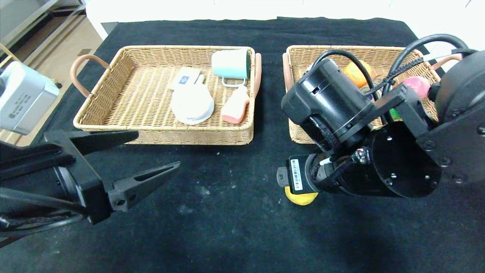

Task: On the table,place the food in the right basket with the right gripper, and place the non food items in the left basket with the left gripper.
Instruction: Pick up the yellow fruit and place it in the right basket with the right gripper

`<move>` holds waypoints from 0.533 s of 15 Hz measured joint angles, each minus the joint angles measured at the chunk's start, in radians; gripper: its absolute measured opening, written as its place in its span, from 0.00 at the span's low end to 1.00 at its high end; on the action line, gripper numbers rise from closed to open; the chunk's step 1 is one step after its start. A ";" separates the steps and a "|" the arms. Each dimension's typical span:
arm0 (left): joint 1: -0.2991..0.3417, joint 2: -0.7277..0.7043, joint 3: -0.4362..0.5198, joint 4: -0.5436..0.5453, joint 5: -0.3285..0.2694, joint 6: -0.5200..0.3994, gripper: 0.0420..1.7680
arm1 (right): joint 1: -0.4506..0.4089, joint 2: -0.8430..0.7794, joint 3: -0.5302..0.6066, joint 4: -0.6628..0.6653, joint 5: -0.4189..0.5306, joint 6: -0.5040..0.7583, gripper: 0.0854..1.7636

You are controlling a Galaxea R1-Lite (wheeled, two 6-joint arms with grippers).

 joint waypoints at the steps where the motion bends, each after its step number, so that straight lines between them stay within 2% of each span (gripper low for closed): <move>1: 0.000 -0.006 -0.005 0.010 0.000 0.000 0.97 | -0.003 0.013 -0.001 0.000 0.000 0.001 0.97; 8: -0.002 -0.013 -0.014 0.012 0.001 0.010 0.97 | -0.016 0.081 0.002 0.014 0.000 0.027 0.97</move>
